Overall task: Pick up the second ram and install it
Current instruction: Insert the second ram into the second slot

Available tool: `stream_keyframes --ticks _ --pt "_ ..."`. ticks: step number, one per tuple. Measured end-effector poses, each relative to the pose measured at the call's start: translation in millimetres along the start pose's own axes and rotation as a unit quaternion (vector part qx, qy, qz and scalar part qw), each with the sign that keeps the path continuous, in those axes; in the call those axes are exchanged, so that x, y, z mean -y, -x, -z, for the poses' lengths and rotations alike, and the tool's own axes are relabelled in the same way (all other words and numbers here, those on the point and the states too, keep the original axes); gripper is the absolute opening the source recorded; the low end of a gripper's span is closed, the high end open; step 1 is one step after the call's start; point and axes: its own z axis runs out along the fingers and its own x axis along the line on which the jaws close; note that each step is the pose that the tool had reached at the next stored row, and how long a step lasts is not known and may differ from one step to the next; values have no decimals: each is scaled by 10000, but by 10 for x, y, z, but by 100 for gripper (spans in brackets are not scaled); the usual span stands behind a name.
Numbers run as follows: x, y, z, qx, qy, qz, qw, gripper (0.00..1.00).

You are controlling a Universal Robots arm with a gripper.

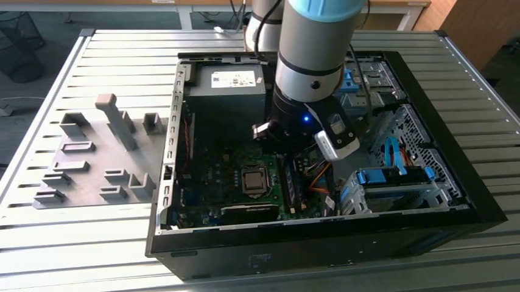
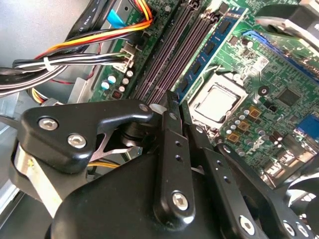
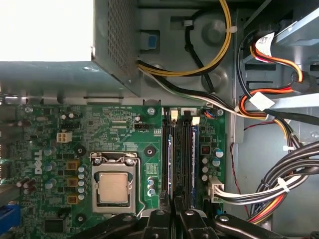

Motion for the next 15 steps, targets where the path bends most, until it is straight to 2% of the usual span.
stream_keyframes --ticks 2,9,15 --pt "-1 8 -25 0 0 -3 10000 14" --pt "-1 10 -32 0 0 -4 10000 14" --pt "-2 29 -97 0 7 -6 10000 14"
